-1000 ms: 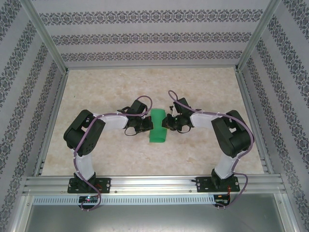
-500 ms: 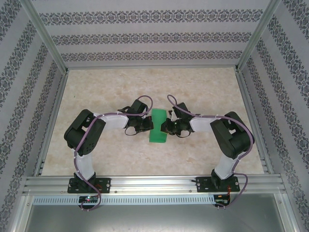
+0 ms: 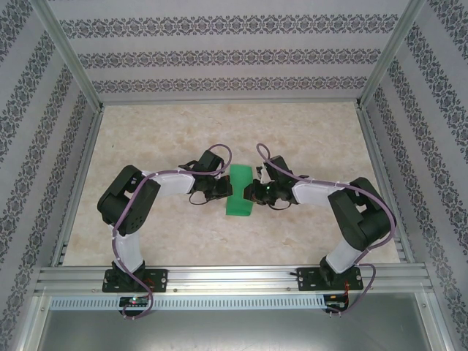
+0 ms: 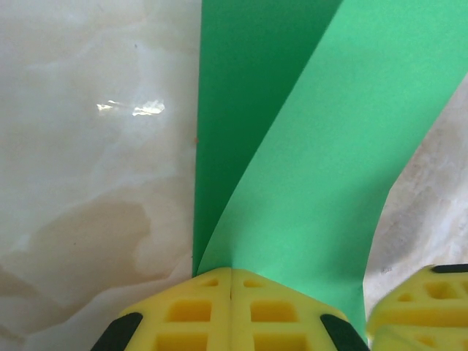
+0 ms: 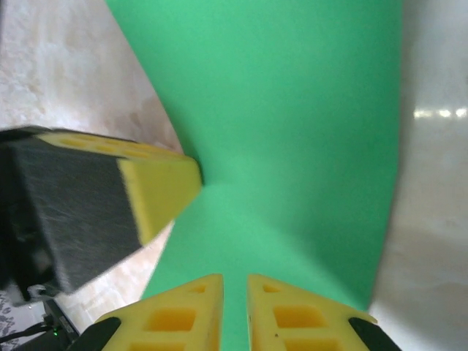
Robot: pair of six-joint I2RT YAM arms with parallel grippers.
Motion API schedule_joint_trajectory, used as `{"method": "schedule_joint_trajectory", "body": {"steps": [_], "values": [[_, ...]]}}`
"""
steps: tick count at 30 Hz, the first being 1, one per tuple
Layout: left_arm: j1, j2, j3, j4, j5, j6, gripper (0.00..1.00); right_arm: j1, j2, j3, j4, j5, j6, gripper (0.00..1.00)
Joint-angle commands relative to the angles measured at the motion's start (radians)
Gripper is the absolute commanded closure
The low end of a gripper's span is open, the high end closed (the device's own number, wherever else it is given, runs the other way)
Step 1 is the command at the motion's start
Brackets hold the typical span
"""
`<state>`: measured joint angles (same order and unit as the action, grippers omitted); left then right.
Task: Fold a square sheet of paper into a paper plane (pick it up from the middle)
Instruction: Fold the square sheet of paper in half at the center of the table.
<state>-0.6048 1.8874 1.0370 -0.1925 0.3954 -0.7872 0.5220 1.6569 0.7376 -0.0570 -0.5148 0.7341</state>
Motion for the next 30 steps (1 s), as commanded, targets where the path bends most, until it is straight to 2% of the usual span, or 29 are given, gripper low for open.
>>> {"method": "schedule_joint_trajectory", "body": {"steps": [1, 6, 14, 26, 30], "values": [[-0.015, 0.038, -0.001, -0.067, -0.025, 0.024, 1.0, 0.008, 0.047, -0.036, 0.015, -0.001, 0.011, 0.84], [-0.013, 0.039, 0.0, -0.072, -0.027, 0.024, 1.0, 0.007, 0.051, -0.048, -0.008, 0.02, -0.002, 0.84], [-0.014, 0.034, -0.001, -0.079, -0.024, 0.028, 1.0, 0.035, -0.082, -0.053, 0.007, -0.024, 0.016, 0.83], [-0.015, 0.013, -0.004, -0.083, -0.031, 0.03, 1.0, 0.057, 0.044, -0.118, 0.061, -0.008, 0.044, 0.83], [-0.015, 0.012, -0.005, -0.085, -0.031, 0.032, 1.0, 0.058, 0.003, -0.105, 0.014, 0.009, 0.031, 0.83]]}}
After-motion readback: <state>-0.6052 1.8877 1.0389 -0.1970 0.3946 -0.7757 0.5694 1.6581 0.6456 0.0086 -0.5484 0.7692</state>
